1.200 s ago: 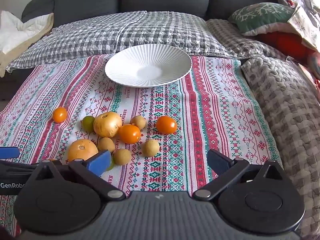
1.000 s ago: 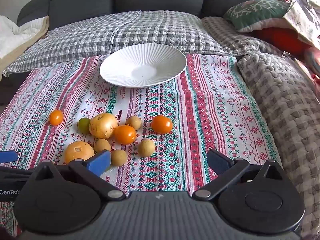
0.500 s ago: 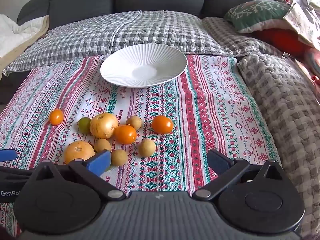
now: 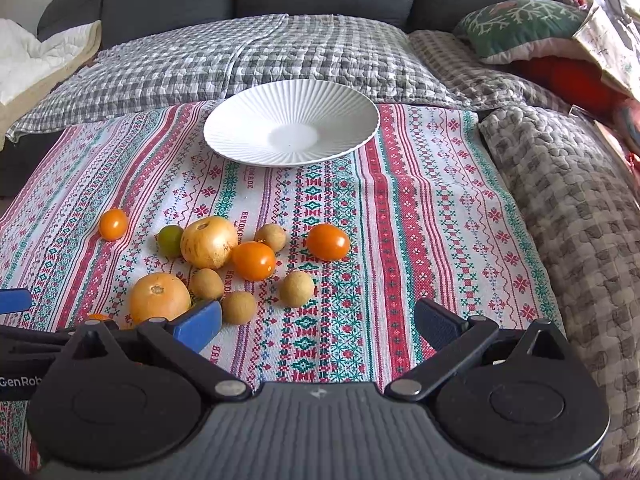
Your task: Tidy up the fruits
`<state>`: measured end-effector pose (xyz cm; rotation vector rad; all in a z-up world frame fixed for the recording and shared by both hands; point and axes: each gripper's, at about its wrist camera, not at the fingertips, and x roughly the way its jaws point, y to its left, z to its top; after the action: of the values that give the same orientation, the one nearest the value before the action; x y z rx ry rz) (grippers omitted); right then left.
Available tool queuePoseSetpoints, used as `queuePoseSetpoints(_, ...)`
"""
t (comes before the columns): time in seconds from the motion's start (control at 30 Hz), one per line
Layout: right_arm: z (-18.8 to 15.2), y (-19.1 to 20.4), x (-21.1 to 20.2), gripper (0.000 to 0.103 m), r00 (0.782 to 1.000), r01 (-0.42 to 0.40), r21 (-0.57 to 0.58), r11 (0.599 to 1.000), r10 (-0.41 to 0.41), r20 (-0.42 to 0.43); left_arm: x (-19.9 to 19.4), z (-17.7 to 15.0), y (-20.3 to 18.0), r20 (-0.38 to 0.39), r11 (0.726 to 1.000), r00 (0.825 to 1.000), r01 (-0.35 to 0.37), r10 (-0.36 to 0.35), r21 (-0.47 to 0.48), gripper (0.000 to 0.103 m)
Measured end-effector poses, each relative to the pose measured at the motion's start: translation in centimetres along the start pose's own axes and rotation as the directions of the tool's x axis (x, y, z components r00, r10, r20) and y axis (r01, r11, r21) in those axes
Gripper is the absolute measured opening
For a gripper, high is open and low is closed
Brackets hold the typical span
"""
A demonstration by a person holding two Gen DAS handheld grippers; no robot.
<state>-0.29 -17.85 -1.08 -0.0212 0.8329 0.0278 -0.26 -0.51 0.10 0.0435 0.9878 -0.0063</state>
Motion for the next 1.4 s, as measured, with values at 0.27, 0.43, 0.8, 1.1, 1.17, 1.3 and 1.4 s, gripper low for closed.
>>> queuePoseSetpoints(0.27, -0.04, 0.02, -0.01, 0.103, 1.000, 0.000, -0.001, 1.000, 0.000, -0.001, 0.08, -0.02, -0.03, 0.000, 1.000, 1.000, -0.004, 0.004, 0.002, 0.094)
queuePoseSetpoints(0.43, -0.05, 0.00, -0.03, 0.103, 1.000, 0.001, 0.000, 1.000, -0.001, -0.001, 0.10, -0.05, -0.01, -0.001, 1.000, 1.000, -0.003, 0.003, 0.003, 0.094)
queuePoseSetpoints(0.8, -0.05, 0.00, -0.02, 0.103, 1.000, 0.003, 0.000, 1.000, -0.003, -0.003, 0.19, -0.13, 0.05, -0.004, 1.000, 1.000, -0.004, 0.004, 0.005, 0.094)
queuePoseSetpoints(1.1, -0.02, -0.02, -0.02, 0.103, 1.000, 0.002, -0.001, 1.000, -0.002, -0.004, 0.43, -0.27, 0.13, -0.011, 1.000, 1.000, -0.002, 0.002, 0.007, 0.094)
queuePoseSetpoints(1.17, -0.02, -0.01, -0.03, 0.103, 1.000, 0.002, -0.001, 1.000, -0.002, -0.003, 0.54, -0.21, 0.07, -0.016, 1.000, 1.000, 0.004, -0.004, 0.013, 0.094)
queuePoseSetpoints(1.3, 0.04, 0.01, 0.06, 0.103, 1.000, -0.007, -0.002, 1.000, 0.007, -0.003, 0.77, 0.01, -0.03, -0.023, 0.999, 1.000, 0.016, -0.015, 0.029, 0.094)
queuePoseSetpoints(1.4, 0.22, -0.02, 0.19, 0.103, 1.000, -0.011, -0.003, 1.000, 0.011, -0.004, 0.93, 0.21, -0.19, -0.024, 0.998, 0.999, 0.037, -0.036, 0.043, 0.094)
